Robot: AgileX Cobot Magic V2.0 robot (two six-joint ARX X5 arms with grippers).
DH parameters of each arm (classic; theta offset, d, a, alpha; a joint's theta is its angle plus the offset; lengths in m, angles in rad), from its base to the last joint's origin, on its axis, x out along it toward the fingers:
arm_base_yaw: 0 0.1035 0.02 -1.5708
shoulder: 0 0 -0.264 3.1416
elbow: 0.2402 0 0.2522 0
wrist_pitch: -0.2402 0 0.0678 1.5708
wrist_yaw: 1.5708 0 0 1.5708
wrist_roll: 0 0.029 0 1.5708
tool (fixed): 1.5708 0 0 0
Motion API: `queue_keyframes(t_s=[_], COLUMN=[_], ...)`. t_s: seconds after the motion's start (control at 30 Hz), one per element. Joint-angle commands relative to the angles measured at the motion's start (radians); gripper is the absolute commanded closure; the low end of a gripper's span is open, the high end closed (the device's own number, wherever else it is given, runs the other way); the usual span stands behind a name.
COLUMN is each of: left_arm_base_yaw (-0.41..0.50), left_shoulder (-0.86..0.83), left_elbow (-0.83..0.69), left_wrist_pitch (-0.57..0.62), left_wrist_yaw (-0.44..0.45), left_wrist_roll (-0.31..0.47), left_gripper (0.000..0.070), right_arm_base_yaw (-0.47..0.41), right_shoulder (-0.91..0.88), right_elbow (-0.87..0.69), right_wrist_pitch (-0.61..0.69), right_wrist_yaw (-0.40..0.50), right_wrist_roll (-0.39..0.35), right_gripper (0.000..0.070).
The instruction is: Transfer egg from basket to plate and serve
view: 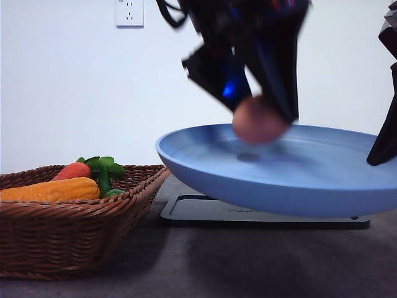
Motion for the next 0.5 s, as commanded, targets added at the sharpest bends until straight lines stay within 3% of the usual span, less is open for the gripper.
queue_keyframes(t_s=[0.0, 0.2, 0.37, 0.47], left_arm_base_yaw=[-0.017, -0.021, -0.022, -0.022], left_shoulder=[0.028, 0.055, 0.055, 0.054], left_elbow=[0.015, 0.015, 0.015, 0.015], left_wrist_pitch=[0.011, 0.017, 0.023, 0.013], left_wrist_yaw=[-0.018, -0.022, -0.022, -0.021], left_wrist_roll=[0.025, 0.025, 0.022, 0.022], left_gripper=[0.0493, 0.0477, 0.0366, 0.0351], right_arm_base_yaw=[0.003, 0.003, 0.003, 0.003], right_shoulder=[0.008, 0.008, 0.008, 0.009], right_elbow=[0.005, 0.005, 0.005, 0.005], right_wrist_pitch=[0.003, -0.005, -0.006, -0.015], right_wrist_yaw=[-0.012, -0.011, -0.012, -0.012], right_wrist_roll=[0.003, 0.002, 0.003, 0.003], right_gripper=[0.0700, 0.0700, 0.0700, 0.0700])
